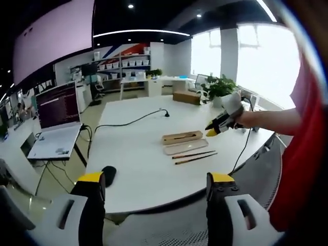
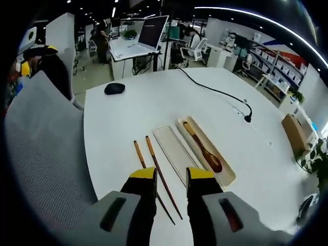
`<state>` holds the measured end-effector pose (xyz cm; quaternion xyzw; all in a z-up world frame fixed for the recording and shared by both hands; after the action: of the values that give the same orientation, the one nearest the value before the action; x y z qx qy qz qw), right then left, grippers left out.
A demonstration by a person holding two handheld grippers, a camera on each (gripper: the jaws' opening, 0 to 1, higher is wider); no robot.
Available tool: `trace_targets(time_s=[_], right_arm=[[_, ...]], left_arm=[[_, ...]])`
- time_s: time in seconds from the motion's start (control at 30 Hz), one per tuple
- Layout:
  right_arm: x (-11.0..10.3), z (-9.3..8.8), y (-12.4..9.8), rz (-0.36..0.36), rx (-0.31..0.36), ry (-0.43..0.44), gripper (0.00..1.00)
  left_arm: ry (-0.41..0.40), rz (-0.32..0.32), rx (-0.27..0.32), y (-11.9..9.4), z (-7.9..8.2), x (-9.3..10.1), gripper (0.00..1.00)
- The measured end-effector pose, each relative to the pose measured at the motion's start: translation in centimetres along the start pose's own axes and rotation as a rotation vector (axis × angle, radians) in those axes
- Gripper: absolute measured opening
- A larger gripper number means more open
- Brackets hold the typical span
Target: Arrange the utensils inside the cutlery case until each visible utensil rests in its matching compartment.
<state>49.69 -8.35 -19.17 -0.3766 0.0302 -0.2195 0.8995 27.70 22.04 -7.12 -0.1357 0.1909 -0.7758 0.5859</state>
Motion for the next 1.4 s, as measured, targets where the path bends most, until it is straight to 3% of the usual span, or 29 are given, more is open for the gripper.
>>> trace_targets(time_s=[0.47, 0.97, 1.4], right_arm=[[-1.1, -0.3, 0.8, 0.05, 0.009, 0.012, 0.22], [-2.7, -1.4, 0.9, 0.059, -0.011, -0.011, 0.21], [-3.2, -1.6, 1.4, 0.075, -0.015, 0.004, 0.19]], left_arm=[[-0.007, 0.0, -0.021, 0.0, -0.7, 0.1, 0.84], [-0.006, -0.044, -0.006, 1.3, -0.1, 0.8, 0.85], [-0.003, -0.047, -0.034, 1.4, -0.8, 0.8, 0.84]])
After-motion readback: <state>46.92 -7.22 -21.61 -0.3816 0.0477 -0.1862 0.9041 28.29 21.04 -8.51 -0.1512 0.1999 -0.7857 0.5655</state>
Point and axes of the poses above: the point that each gripper's makers call its tool centre point, and the gripper's own axes: y roughly forward along the fingers, x roughly to its right, z roughly out of its top, the point moved 6 cm from there along -y, roughly backward along the fingers, and after that the axes turned 3 degrees about x, right-handed, at the moved point
